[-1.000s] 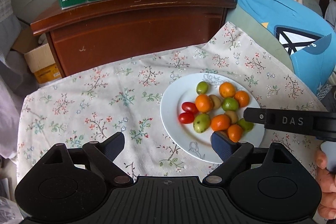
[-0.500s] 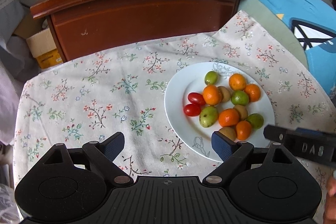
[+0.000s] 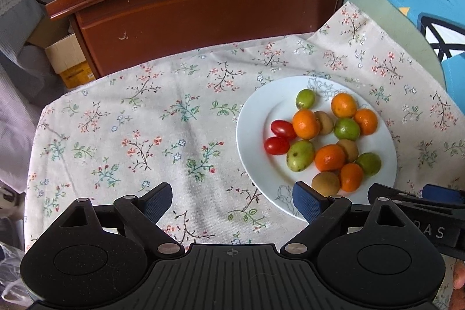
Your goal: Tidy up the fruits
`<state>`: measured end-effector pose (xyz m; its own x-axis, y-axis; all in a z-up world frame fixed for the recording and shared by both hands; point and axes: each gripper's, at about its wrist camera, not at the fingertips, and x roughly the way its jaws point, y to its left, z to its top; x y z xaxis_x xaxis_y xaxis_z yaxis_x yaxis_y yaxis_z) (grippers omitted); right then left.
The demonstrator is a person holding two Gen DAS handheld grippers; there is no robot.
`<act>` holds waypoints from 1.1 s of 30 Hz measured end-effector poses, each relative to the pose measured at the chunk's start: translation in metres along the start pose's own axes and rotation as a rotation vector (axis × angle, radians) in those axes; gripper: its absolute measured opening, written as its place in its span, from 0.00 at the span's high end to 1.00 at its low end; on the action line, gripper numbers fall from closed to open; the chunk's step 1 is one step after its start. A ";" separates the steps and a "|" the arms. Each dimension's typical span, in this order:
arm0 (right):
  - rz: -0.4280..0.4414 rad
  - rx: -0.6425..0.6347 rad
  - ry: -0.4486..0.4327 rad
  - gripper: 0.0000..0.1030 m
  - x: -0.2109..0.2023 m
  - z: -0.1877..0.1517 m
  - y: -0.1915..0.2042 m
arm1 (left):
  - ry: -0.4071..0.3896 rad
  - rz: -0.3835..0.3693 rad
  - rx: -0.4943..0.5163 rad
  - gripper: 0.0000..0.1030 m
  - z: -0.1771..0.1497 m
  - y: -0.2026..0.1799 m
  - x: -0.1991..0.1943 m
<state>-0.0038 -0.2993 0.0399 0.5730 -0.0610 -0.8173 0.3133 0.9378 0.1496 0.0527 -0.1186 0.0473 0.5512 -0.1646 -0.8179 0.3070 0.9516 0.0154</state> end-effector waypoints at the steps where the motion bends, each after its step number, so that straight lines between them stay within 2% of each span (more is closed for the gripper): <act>1: -0.005 -0.006 -0.003 0.22 0.000 0.000 0.001 | 0.002 0.005 0.000 0.11 0.000 0.000 0.000; 8: -0.031 -0.053 -0.019 0.22 -0.002 -0.001 0.006 | 0.002 0.030 0.010 0.11 -0.001 -0.001 0.001; 33: -0.048 -0.066 -0.002 0.22 0.000 -0.003 0.007 | -0.001 0.077 0.045 0.11 -0.003 -0.005 -0.002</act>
<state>-0.0032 -0.2918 0.0392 0.5598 -0.1074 -0.8216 0.2904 0.9541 0.0731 0.0480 -0.1224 0.0473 0.5754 -0.0920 -0.8127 0.2980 0.9489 0.1036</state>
